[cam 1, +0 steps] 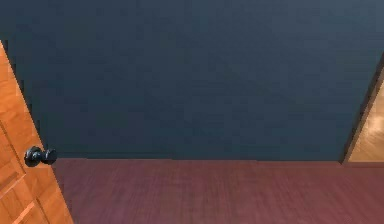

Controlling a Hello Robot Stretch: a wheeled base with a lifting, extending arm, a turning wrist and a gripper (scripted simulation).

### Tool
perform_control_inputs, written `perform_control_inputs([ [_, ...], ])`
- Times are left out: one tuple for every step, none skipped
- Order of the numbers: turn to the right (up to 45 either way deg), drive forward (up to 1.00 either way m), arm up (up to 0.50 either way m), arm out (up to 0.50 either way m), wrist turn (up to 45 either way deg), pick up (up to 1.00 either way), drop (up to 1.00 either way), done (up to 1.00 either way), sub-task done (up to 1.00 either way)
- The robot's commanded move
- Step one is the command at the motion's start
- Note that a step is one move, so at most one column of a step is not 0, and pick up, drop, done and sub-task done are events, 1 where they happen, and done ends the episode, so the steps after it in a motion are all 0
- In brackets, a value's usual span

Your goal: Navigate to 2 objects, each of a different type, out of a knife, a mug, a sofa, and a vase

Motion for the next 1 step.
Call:
perform_control_inputs([
  [3.0,0.00,0.00,0.00,0.0,0.00,0.00,0.00,0.00],
])
